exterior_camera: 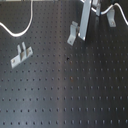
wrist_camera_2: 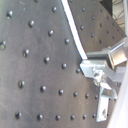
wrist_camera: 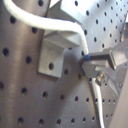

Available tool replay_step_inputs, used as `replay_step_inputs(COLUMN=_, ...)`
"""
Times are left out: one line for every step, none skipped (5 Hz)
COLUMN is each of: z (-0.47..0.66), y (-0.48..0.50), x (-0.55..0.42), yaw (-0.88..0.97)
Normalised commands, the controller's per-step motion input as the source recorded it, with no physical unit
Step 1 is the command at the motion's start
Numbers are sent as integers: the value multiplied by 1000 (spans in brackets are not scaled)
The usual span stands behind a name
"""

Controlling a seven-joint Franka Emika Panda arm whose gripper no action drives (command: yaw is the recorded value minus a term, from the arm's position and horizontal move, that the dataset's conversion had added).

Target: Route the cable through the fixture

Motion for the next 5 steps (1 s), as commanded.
replay_step_inputs(z=200, y=123, x=-185, yaw=-37)
replay_step_inputs(z=154, y=136, x=-215, yaw=0)
replay_step_inputs(z=183, y=160, x=-250, yaw=34)
replay_step_inputs(z=175, y=131, x=-201, yaw=40)
replay_step_inputs(z=71, y=6, x=-6, yaw=0)
